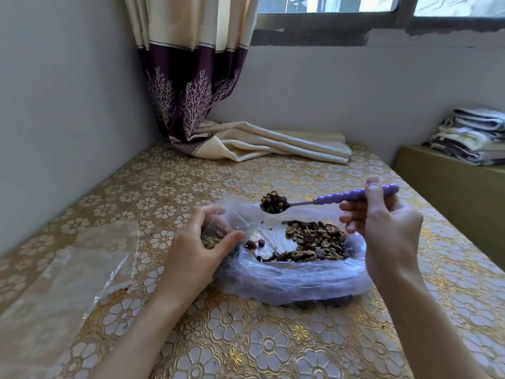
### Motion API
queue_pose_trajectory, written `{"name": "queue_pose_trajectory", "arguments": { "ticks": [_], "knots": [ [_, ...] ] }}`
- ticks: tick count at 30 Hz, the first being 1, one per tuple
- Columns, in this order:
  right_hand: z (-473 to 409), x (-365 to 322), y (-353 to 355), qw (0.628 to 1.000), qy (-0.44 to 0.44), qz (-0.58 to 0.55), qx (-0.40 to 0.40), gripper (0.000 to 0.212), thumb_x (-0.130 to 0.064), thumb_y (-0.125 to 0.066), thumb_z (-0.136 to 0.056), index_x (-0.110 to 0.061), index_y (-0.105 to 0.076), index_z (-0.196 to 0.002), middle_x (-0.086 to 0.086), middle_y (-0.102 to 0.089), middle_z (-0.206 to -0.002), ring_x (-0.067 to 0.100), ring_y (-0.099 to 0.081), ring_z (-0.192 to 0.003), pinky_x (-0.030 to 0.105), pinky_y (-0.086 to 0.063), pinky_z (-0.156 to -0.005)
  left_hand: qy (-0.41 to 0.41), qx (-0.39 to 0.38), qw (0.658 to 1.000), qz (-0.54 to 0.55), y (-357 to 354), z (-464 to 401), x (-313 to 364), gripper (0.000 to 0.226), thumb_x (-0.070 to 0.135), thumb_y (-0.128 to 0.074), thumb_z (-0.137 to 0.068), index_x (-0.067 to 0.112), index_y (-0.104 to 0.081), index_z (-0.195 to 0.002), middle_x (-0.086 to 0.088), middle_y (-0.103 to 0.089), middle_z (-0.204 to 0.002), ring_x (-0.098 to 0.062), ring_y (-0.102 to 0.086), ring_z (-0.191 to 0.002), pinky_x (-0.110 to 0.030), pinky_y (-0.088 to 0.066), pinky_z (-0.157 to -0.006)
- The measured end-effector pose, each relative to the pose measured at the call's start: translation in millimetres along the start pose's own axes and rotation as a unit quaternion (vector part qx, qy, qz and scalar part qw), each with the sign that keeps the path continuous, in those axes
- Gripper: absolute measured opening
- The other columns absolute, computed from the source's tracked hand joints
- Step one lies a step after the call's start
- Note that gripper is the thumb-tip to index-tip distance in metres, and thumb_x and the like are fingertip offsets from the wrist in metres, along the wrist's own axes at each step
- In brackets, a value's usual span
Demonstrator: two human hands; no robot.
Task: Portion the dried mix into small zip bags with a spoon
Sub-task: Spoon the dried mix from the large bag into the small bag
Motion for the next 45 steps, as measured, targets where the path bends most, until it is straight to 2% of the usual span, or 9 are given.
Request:
{"name": "queue_pose_trajectory", "arguments": {
  "ticks": [5,13,19,23,28,34,38,42,45],
  "knots": [
    [11,-5,-14,0.999,0.011,-0.031,-0.039,0.032,-0.027,-0.051,-0.096,-0.002,-0.061,-0.078,0.005,-0.067,-0.057,0.012,-0.058,-0.044,0.019,-0.045,-0.039,-0.002,-0.008,1.000,-0.001,-1,0,0,0.061,0.064,-0.059,-0.056,0.031,-0.050,-0.107,0.015,-0.061,-0.092,0.020,-0.052,-0.085,0.002,-0.038,-0.067],
    [41,-10,-49,0.983,0.038,-0.048,-0.171,0.029,-0.026,-0.051,-0.090,-0.004,-0.062,-0.075,0.006,-0.070,-0.062,0.016,-0.061,-0.046,0.021,-0.049,-0.043,-0.001,-0.012,1.000,-0.009,-1,0,-1,0.072,0.069,-0.062,-0.052,0.042,-0.039,-0.115,0.029,-0.050,-0.096,0.016,-0.049,-0.086,0.005,-0.037,-0.068],
    [50,-15,-60,0.964,0.085,-0.046,-0.247,0.026,-0.024,-0.048,-0.084,-0.001,-0.059,-0.082,-0.001,-0.070,-0.064,0.017,-0.063,-0.052,0.023,-0.052,-0.050,-0.003,-0.004,1.000,0.017,0,0,-1,0.080,0.069,-0.065,-0.049,0.043,-0.036,-0.118,0.029,-0.049,-0.097,0.030,-0.045,-0.087,0.007,-0.034,-0.068],
    [48,-16,-57,0.960,0.083,-0.050,-0.264,0.024,-0.019,-0.046,-0.085,0.000,-0.057,-0.093,0.004,-0.069,-0.069,0.020,-0.063,-0.058,0.027,-0.053,-0.055,0.001,-0.007,1.000,0.017,0,-1,-4,0.078,0.067,-0.067,-0.051,0.043,-0.035,-0.118,0.027,-0.052,-0.101,0.020,-0.051,-0.091,0.004,-0.036,-0.071],
    [43,-20,-49,0.965,0.095,-0.048,-0.240,0.022,-0.021,-0.046,-0.086,-0.003,-0.058,-0.092,0.005,-0.069,-0.072,0.020,-0.062,-0.059,0.027,-0.053,-0.056,-0.005,0.008,1.000,0.021,0,0,-2,0.075,0.063,-0.068,-0.054,0.040,-0.037,-0.118,0.026,-0.055,-0.093,0.021,-0.052,-0.088,0.005,-0.036,-0.068],
    [22,-17,-24,0.989,0.098,-0.062,-0.096,0.022,-0.015,-0.046,-0.097,-0.005,-0.059,-0.082,0.002,-0.070,-0.065,0.015,-0.059,-0.050,0.022,-0.047,-0.047,-0.004,0.004,1.000,0.014,-1,0,-2,0.069,0.063,-0.065,-0.057,0.038,-0.038,-0.115,0.027,-0.052,-0.093,0.023,-0.052,-0.082,0.002,-0.040,-0.065],
    [8,-11,-5,0.995,0.084,-0.049,-0.024,0.025,-0.016,-0.047,-0.096,-0.010,-0.060,-0.076,0.003,-0.067,-0.060,0.014,-0.058,-0.048,0.021,-0.045,-0.045,0.001,0.010,1.000,-0.005,0,-1,-3,0.065,0.067,-0.061,-0.057,0.038,-0.041,-0.113,0.025,-0.054,-0.094,0.012,-0.054,-0.085,0.000,-0.041,-0.067],
    [-7,4,8,0.999,0.030,0.038,-0.022,0.028,-0.021,-0.049,-0.096,-0.010,-0.061,-0.074,0.001,-0.066,-0.056,0.012,-0.058,-0.047,0.020,-0.046,-0.045,0.000,0.027,1.000,-0.006,1,0,-4,0.058,0.064,-0.061,-0.061,0.036,-0.046,-0.110,0.018,-0.060,-0.091,0.009,-0.059,-0.079,-0.003,-0.043,-0.064],
    [-10,15,11,0.993,0.001,0.109,-0.038,0.030,-0.026,-0.051,-0.095,-0.007,-0.063,-0.074,0.004,-0.067,-0.058,0.015,-0.060,-0.050,0.026,-0.046,-0.049,-0.005,0.048,0.999,0.006,3,0,-2,0.056,0.060,-0.062,-0.064,0.031,-0.049,-0.109,0.019,-0.060,-0.088,0.014,-0.057,-0.078,-0.002,-0.043,-0.060]
  ]
}}
Point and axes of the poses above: each hand's wrist, its own z-axis away from the middle knuckle, its own y-axis out of the back of the hand, x = y × z, the point moved 5 cm from there along -z, towards the middle knuckle
